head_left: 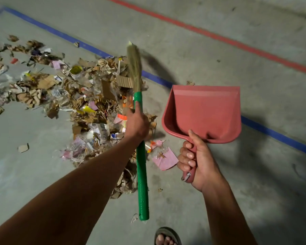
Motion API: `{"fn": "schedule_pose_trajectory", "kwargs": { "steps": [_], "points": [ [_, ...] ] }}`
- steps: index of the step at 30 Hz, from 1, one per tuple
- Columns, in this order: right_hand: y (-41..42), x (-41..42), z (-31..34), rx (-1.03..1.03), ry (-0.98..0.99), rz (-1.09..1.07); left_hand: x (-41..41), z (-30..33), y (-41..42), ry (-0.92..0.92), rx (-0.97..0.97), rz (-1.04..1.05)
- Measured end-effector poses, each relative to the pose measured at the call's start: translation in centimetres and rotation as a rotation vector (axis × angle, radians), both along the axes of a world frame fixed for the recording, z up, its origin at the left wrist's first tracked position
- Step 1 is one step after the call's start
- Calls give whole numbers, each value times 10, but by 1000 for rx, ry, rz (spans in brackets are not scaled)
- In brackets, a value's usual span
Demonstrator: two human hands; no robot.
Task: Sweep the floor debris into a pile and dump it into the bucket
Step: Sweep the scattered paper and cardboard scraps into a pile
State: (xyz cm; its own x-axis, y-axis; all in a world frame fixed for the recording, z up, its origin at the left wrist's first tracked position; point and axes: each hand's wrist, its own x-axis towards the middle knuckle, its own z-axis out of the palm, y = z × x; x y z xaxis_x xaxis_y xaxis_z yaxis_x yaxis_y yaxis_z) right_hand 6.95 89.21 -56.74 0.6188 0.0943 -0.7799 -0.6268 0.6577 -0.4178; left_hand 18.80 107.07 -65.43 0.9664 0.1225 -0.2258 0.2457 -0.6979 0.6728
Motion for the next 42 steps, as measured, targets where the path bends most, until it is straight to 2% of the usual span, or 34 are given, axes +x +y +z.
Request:
{"fn": "schedule_pose_trajectory", "kwargs": {
  "steps": [6,8,12,16,19,22,27,31,33,37,42],
  "points": [
    [-17,-19,3,-15,16,-83,-48,-19,-65,-38,20,-297],
    [-22,-22,4,-19,17,-103,-59,-28,-87,33,75,-366],
    [-28,-26,8,-25,13,-122,-69,-40,-108,253,167,-377],
    [-23,-34,11,-33,18,-107,-64,-37,-77,318,174,-201],
    [-15,-45,12,-35,12,-78,-60,-18,-35,256,215,-66],
    [-4,-57,16,-37,5,-53,-67,1,2,152,226,-38],
    [20,-85,33,-42,8,-20,-118,28,34,40,220,-161],
    [33,-109,56,-57,12,-33,-183,46,34,61,160,-320],
    [29,-112,70,-81,12,-56,-215,54,29,104,182,-441],
    [17,-121,92,-143,25,-64,-263,48,27,251,357,-682],
    [10,-154,101,-197,55,-75,-285,24,61,448,452,-670]
  ]
}}
